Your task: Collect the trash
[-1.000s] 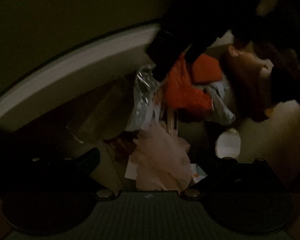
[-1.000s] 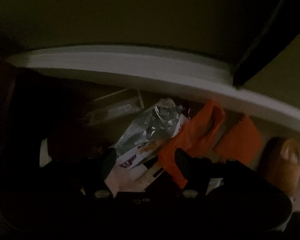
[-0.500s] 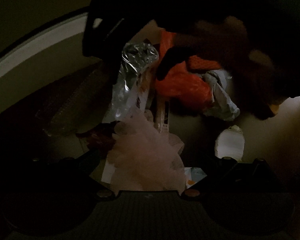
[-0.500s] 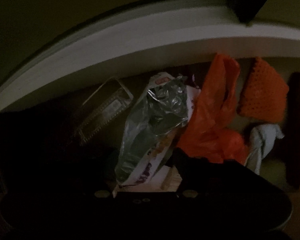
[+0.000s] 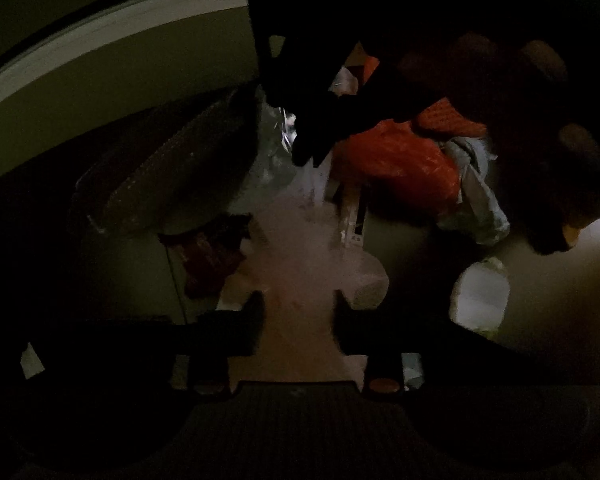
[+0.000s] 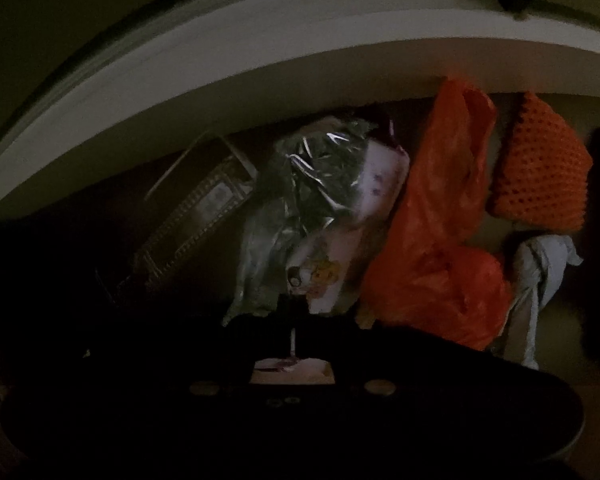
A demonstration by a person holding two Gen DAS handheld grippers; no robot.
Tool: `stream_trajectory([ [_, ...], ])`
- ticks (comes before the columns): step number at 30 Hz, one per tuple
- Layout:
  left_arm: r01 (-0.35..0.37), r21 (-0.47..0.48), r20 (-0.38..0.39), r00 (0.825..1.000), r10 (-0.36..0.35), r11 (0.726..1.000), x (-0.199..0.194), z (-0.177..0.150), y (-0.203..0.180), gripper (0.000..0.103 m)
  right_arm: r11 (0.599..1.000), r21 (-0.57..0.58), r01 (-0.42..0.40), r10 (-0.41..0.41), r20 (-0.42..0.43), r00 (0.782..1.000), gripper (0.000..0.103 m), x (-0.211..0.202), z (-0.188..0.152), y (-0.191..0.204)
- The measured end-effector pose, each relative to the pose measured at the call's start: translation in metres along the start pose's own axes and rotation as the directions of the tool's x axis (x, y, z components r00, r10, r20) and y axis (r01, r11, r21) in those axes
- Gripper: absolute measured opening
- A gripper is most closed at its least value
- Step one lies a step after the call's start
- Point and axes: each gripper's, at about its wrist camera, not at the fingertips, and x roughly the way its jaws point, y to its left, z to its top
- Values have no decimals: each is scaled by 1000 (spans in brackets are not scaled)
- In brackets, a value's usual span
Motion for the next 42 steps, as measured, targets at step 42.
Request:
stream_trajectory([
  [42, -269, -389, 430, 793, 432, 881, -464, -52, 8, 11, 632, -774, 23, 315, 284, 906, 0, -421, -196, 99],
])
